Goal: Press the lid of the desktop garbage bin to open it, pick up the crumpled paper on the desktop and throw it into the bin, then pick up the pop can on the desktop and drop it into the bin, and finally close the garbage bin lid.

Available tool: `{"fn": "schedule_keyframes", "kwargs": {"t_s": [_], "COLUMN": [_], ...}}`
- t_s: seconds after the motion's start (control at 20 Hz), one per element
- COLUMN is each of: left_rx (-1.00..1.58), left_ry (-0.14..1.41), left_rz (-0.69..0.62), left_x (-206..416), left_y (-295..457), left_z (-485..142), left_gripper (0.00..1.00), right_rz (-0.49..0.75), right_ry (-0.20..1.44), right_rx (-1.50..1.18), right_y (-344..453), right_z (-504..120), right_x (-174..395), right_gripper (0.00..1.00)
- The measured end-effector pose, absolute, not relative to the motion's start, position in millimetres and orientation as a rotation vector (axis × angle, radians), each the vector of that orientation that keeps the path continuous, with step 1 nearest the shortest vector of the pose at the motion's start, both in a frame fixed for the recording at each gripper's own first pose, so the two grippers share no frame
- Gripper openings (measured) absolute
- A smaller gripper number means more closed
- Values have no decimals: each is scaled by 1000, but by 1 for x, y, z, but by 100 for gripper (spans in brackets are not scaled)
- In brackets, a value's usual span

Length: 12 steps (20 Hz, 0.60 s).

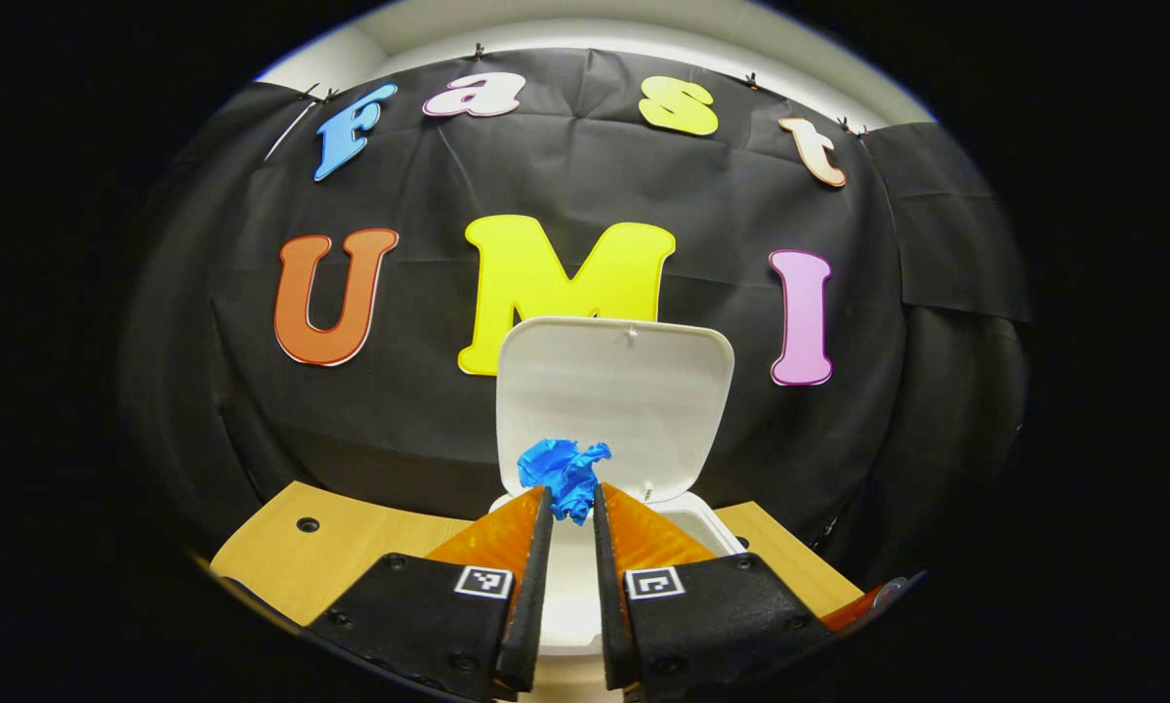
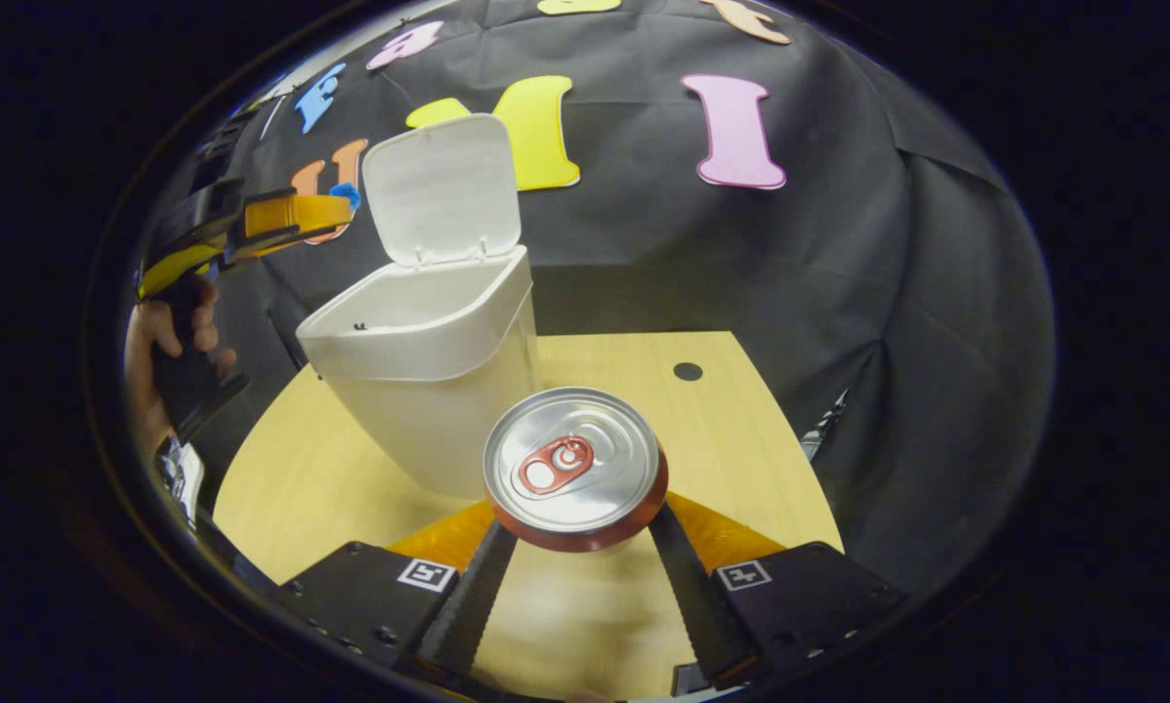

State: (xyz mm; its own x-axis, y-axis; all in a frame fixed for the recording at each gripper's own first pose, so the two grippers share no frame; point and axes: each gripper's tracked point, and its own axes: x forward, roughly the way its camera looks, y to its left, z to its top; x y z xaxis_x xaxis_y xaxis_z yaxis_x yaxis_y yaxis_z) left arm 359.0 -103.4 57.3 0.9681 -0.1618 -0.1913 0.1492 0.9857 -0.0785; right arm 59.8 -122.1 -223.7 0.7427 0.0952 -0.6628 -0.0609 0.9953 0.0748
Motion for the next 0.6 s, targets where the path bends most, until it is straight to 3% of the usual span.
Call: {"fn": "schedule_keyframes", "kwargs": {"t_s": [0.05, 0.1, 0.15, 0.3, 0.45, 0.6], "left_rx": [-64, -64, -59, -50, -44, -54], "left_ry": [203, 205, 204, 193, 174, 167], "left_rz": [-160, -160, -153, -141, -119, -105], "left_x": [359, 358, 358, 352, 345, 334], "left_y": [-103, -104, -102, -100, -90, -80], "left_z": [56, 56, 56, 60, 68, 72], "left_gripper": [37, 53, 54, 70, 98, 98], "right_rz": [85, 85, 86, 91, 107, 115], "right_ry": [727, 727, 726, 714, 703, 690], "right_rx": [49, 49, 48, 44, 38, 19], "right_y": [-122, -122, -121, -119, -112, -108], "right_z": [-223, -222, -222, -217, -210, -201], "right_x": [60, 60, 59, 57, 53, 48], "right_gripper": [81, 81, 81, 81, 81, 81]}}
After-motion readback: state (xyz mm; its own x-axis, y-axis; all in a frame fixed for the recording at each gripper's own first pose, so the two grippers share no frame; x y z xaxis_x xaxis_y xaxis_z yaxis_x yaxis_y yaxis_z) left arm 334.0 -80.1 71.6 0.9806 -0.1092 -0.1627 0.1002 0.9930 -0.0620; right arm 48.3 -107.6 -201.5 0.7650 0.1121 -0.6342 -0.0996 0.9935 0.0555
